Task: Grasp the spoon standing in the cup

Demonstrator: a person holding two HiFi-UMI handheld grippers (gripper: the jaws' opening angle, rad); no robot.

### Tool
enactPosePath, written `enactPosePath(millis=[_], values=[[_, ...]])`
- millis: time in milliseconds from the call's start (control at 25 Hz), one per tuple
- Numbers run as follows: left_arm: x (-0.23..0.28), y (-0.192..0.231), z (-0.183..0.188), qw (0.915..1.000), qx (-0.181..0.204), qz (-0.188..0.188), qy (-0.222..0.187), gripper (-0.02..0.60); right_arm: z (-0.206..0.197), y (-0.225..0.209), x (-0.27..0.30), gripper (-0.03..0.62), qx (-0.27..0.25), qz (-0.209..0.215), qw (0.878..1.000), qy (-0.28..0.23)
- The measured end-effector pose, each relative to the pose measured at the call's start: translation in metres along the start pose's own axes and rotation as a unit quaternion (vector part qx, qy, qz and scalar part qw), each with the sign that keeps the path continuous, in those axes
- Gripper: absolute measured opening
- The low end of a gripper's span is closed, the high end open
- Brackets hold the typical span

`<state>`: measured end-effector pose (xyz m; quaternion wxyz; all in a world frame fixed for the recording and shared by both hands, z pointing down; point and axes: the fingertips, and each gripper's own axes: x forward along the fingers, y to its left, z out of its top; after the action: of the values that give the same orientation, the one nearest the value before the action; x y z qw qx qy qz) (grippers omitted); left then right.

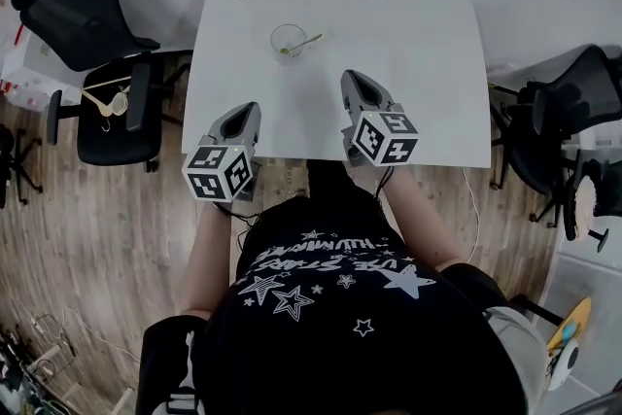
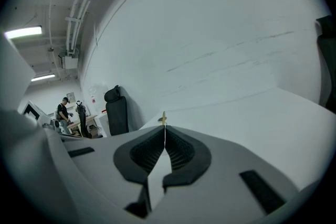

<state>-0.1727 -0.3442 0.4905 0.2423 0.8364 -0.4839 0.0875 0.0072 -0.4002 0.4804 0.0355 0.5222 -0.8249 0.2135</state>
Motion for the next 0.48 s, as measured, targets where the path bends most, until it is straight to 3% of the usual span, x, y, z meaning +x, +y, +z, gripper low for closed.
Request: enactPosePath(millis=[480], values=[[0.033,0.034,0.021,0.9991,-0.021,0.037,-0.003,0.005,0.009,0.0,0.074,0.06,-0.004,0.045,0.999,0.029]])
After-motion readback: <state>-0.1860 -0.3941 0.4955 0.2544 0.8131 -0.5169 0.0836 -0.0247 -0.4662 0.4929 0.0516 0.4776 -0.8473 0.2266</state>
